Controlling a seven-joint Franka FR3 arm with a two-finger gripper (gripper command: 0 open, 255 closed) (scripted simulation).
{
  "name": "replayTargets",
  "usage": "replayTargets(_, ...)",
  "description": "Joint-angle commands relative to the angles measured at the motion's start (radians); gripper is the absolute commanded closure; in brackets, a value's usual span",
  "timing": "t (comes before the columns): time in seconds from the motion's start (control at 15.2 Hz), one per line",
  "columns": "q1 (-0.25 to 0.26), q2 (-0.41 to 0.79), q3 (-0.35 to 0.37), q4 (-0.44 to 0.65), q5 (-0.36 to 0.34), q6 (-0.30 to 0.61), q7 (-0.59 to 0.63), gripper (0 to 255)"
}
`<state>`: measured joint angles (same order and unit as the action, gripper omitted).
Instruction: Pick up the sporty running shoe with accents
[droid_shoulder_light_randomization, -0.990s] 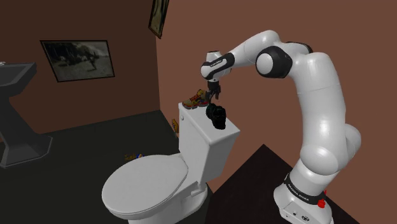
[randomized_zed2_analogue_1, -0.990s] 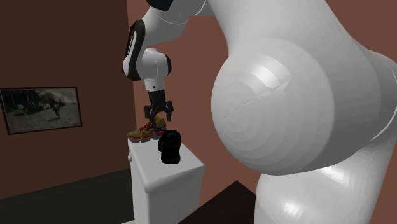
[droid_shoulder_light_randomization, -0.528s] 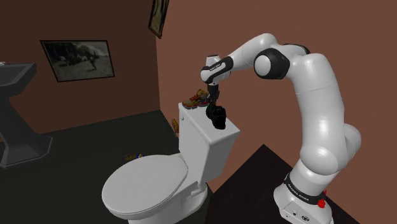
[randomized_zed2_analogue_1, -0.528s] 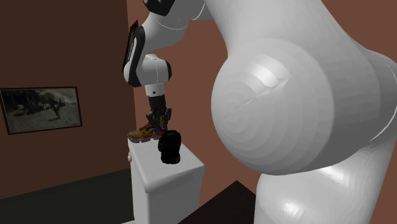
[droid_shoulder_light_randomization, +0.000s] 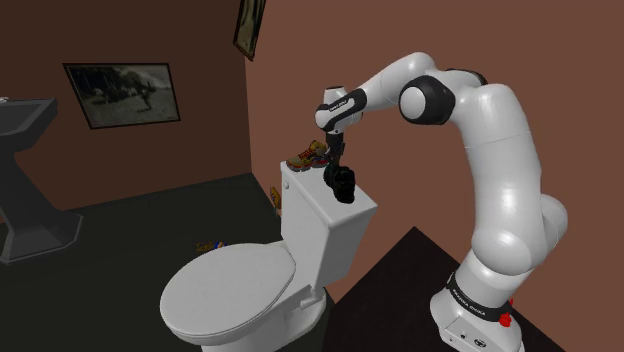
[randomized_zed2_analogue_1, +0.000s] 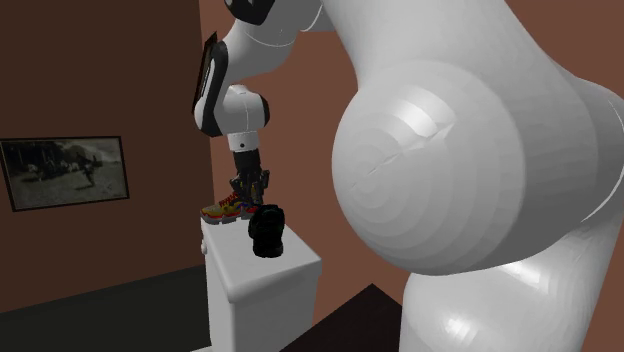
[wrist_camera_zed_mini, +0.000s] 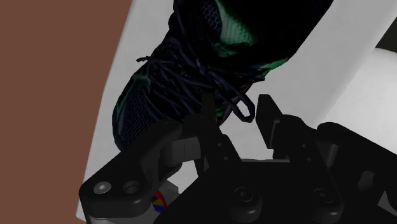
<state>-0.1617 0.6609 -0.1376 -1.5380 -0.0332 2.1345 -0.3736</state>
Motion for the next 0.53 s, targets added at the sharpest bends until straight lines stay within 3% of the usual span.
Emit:
replayTargets(0.0,0.0,-0.005,0.0,0.003,0.0,-0.009,-0.001,255)
replayTargets(0.46,0.002,-0.052,-0.003,0.024,-0.003,-0.078,-0.005,255)
